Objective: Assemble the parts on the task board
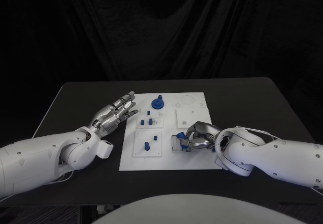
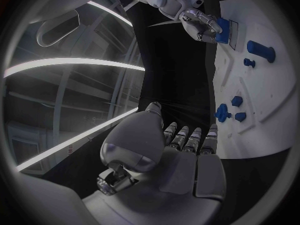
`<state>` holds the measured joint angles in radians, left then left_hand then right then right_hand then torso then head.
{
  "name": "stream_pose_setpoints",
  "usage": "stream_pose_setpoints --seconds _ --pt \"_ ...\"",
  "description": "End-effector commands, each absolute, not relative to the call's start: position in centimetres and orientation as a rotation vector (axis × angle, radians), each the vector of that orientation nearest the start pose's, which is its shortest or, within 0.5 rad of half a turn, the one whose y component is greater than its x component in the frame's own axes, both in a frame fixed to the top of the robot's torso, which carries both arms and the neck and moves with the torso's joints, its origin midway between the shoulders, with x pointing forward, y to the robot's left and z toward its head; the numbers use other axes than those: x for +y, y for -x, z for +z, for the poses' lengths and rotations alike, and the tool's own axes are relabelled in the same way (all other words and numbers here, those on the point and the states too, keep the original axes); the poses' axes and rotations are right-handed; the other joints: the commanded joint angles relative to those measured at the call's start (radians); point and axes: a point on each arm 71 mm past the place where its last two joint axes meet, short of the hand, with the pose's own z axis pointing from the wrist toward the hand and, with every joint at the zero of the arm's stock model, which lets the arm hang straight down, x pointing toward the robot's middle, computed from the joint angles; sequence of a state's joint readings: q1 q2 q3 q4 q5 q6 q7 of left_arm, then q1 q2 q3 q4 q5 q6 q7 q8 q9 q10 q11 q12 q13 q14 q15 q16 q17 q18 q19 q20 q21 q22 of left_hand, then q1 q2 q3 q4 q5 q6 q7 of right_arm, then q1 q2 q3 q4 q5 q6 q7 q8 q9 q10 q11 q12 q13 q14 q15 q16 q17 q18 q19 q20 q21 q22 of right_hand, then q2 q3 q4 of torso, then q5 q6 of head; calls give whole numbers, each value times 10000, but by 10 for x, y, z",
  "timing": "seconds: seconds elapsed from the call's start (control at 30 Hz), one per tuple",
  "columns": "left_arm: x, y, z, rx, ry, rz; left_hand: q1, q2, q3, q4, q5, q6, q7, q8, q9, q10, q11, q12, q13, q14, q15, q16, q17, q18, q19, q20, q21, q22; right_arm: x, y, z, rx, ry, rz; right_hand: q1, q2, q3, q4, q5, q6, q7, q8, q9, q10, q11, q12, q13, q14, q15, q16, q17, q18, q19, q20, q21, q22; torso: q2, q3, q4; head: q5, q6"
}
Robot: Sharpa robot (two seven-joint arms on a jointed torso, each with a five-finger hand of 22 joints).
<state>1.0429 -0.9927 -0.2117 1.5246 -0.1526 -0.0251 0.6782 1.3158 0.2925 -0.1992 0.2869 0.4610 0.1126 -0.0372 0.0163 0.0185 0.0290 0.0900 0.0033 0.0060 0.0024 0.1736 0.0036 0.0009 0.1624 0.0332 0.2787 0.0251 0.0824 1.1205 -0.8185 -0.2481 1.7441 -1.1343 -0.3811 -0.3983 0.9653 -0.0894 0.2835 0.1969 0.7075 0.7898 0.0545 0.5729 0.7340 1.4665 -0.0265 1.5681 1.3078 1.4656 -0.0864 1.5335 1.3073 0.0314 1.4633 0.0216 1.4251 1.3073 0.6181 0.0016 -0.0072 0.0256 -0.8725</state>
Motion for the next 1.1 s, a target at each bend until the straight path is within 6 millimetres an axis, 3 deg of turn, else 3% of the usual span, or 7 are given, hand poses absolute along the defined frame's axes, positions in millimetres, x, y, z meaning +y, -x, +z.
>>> stream_pose_setpoints --seconds 0.03,0.13,0.27,0.5,0.67,0.93,1.1 --pt "268 -409 -278 14856 9565 -17581 88 -26 54 -2 68 18 57 41 11 -1 64 40 13 -24 76 -36 -9 133 10 52 31 0 -150 -385 -284 21422 -2014 6588 -184 43 -53 24 -564 83 33 -91 -49 1043 105 27 2630 850 68 -73 1643 97 403 77 -57 2077 -6 2 -4 -6 -2" --pt "269 -409 -279 14870 9583 -17576 90 -26 59 -2 75 15 65 40 11 4 71 41 15 -24 77 -36 -9 132 10 51 31 0 -148 -385 -285 21424 -1988 6597 -224 68 -129 71 -892 99 41 -135 -80 1043 112 27 2630 840 73 -101 1585 112 379 87 -120 2056 0 4 -4 -3 -2" --pt "268 -408 -281 14911 9623 -17579 90 -26 59 -2 75 15 65 40 11 4 71 41 15 -24 77 -36 -9 132 10 51 31 0 -147 -386 -285 21466 -1957 6560 -489 141 -444 355 -2101 119 58 -211 -129 1043 131 27 2630 829 91 -135 1519 128 359 106 -195 2034 0 1 0 -12 -2" --pt "268 -407 -284 14976 9690 -17555 95 -24 73 0 85 40 107 45 15 3 92 40 14 -24 80 -36 -9 129 10 51 32 1 -147 -387 -286 21480 -1957 6497 -922 260 -1015 869 -2677 145 47 -265 -161 1043 121 27 2630 813 80 -184 1419 146 340 99 -285 2010 -4 1 -5 11 -2" --pt "269 -406 -285 15004 9720 -17518 95 -24 73 0 85 40 107 45 15 3 92 40 14 -24 80 -36 -9 129 10 51 32 1 -147 -388 -286 21438 -1986 6490 -1493 516 -1570 936 -3649 158 44 -296 -179 1043 118 27 2630 806 77 -206 1371 156 333 93 -343 1998 -1 3 -2 12 -2" --pt "269 -406 -286 15047 9752 -17506 96 -25 77 1 86 38 122 44 14 4 97 40 14 -24 84 -36 -9 128 12 51 34 4 -148 -388 -286 21326 -2077 6567 -1715 711 -1951 950 -4144 172 43 -310 -191 1043 118 27 2630 798 75 -228 1322 163 331 93 -381 1992 -3 3 -5 18 -2" --pt "268 -406 -286 15056 9759 -17519 96 -25 77 1 86 38 122 44 14 4 97 40 14 -24 84 -36 -9 128 12 51 34 4 -149 -389 -283 20957 -2193 6882 -1641 797 -1992 914 -4006 177 39 -305 -188 1043 115 27 2630 809 74 -206 1368 155 345 90 -355 2003 -2 3 -5 36 -2"
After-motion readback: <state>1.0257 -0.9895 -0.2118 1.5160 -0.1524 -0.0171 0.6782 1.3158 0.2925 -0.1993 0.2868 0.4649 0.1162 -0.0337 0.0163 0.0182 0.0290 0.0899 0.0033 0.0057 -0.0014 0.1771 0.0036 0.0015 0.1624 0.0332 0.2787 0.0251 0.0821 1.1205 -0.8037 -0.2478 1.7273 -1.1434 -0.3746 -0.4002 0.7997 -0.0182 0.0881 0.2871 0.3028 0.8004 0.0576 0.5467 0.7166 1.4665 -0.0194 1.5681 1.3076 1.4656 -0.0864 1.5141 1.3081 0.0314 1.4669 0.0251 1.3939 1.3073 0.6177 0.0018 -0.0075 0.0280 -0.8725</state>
